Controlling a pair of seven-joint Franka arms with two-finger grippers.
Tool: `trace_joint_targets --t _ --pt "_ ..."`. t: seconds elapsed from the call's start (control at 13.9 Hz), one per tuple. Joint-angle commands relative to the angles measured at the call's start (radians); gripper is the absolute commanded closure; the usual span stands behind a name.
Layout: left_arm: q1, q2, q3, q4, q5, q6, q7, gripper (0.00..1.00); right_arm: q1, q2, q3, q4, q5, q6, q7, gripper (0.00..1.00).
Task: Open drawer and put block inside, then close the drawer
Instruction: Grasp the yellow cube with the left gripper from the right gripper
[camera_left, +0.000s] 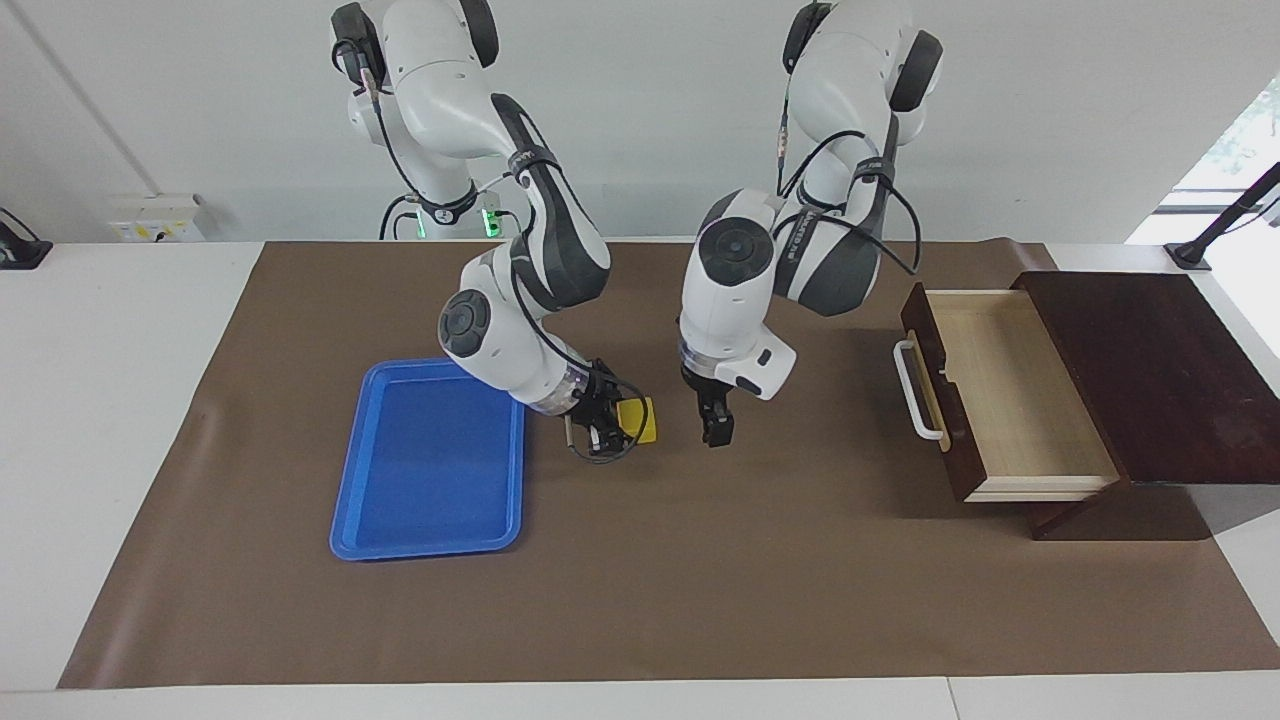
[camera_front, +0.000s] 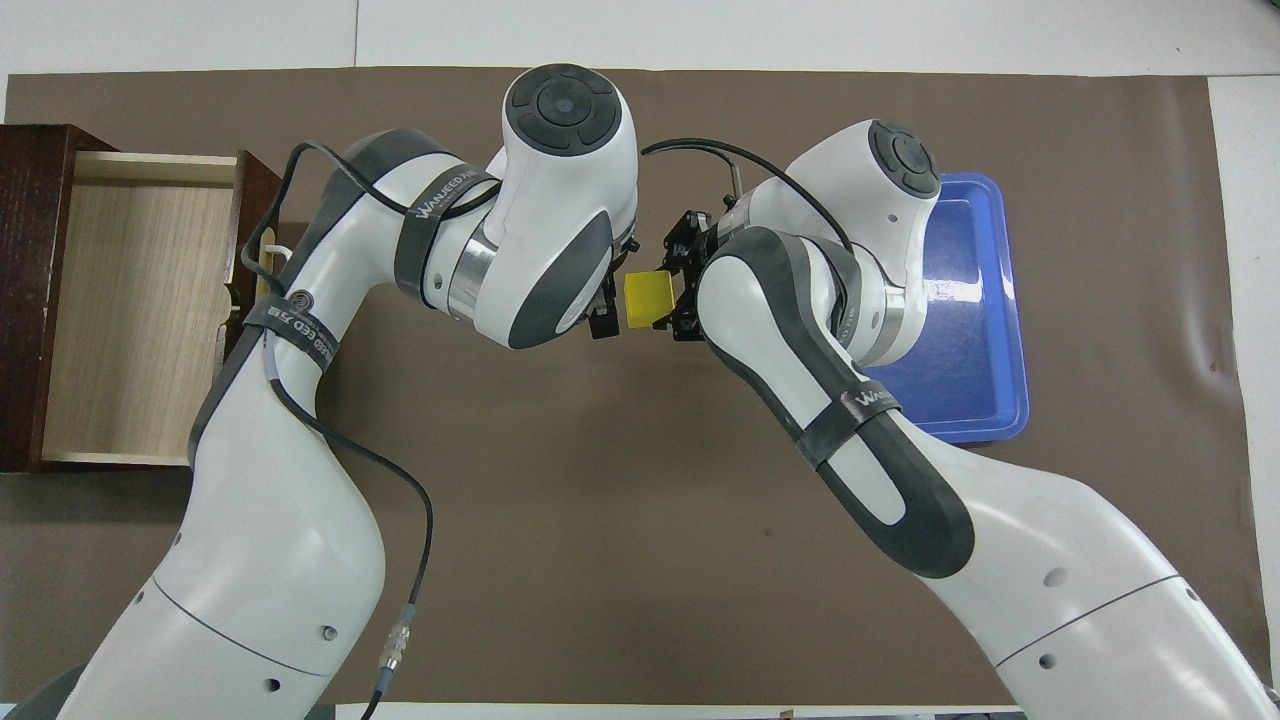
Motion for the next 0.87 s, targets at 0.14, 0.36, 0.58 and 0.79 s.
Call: trace_joint_targets --t 0.14,0.36,0.58,0.79 --pt "-0.018 0.009 0.022 0.008 -0.013 0.005 -0.016 0.00 0.011 0.012 -0.002 0.022 -0.018 0.021 0.031 1.00" --pt "-0.036 0.004 0.019 -0.012 -0.004 0.023 -0.012 0.00 0.011 0.012 -0.002 0.022 -0.018 0.021 0.029 1.00" --pt "-0.053 -0.022 0.019 -0.073 -0.006 0.077 -0.006 0.00 0.011 0.012 -0.002 0.022 -0.018 0.025 0.029 1.00" --pt "-0.057 -0.034 0.019 -0.101 -0.006 0.079 -0.003 0.00 0.011 0.012 -0.002 0.021 -0.018 0.029 0.029 1.00"
